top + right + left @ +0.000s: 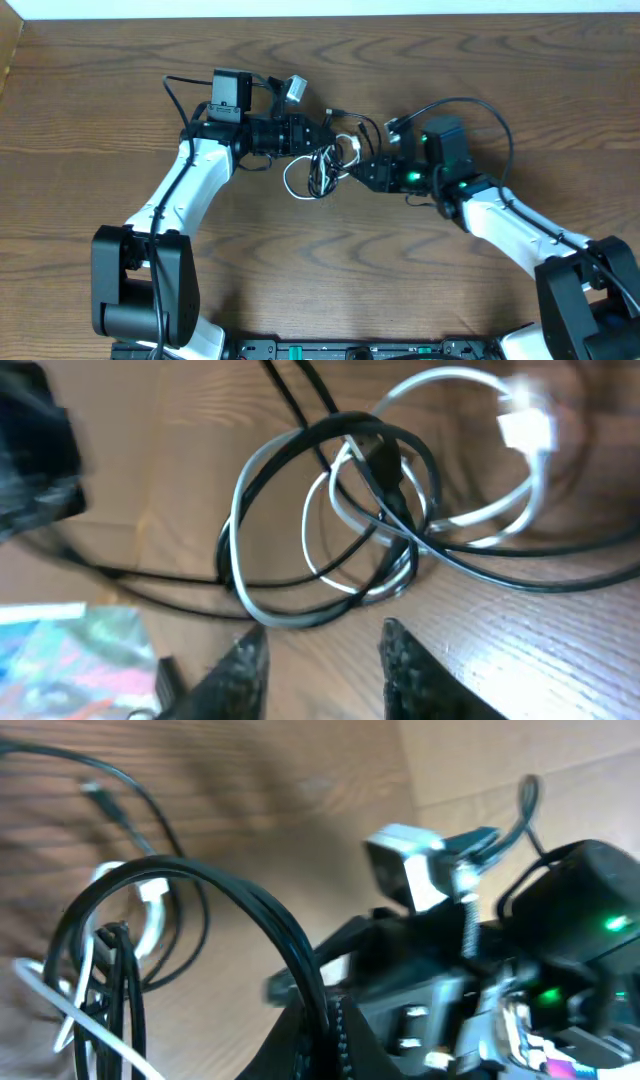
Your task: Untangle cables
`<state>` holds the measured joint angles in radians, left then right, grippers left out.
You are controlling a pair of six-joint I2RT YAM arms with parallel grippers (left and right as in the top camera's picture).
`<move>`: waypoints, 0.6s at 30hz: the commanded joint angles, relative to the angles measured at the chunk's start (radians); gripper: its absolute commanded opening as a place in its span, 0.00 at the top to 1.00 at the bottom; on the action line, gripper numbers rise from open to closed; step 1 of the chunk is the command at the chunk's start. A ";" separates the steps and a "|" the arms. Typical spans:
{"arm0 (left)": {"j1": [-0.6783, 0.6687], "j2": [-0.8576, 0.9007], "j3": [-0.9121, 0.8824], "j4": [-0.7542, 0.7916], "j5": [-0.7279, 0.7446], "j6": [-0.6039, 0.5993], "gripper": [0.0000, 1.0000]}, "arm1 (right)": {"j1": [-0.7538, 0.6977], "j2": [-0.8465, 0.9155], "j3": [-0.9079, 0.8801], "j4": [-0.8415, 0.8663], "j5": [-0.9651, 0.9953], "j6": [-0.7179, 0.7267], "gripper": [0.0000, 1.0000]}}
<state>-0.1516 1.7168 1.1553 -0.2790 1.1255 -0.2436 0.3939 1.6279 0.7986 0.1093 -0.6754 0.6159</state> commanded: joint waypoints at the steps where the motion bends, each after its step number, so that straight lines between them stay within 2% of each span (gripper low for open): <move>1: 0.006 -0.008 0.010 0.050 0.157 -0.064 0.92 | 0.057 -0.006 0.007 0.000 0.183 -0.011 0.69; 5: 0.005 -0.016 0.010 0.164 0.262 -0.157 0.92 | 0.110 -0.006 0.007 0.004 0.289 -0.011 0.56; 9: 0.004 -0.032 0.010 0.245 0.286 -0.258 0.93 | 0.136 -0.006 0.007 0.008 0.349 -0.012 0.54; 13: 0.002 -0.053 0.010 0.255 0.289 -0.260 0.93 | 0.137 -0.006 0.007 0.035 0.363 -0.011 0.52; 18: -0.008 -0.070 0.010 0.293 0.289 -0.314 0.92 | 0.138 -0.005 0.007 0.104 0.363 -0.011 0.39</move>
<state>-0.1535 1.6844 1.1542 -0.0040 1.3762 -0.5095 0.5262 1.6279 0.7986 0.2020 -0.3367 0.6125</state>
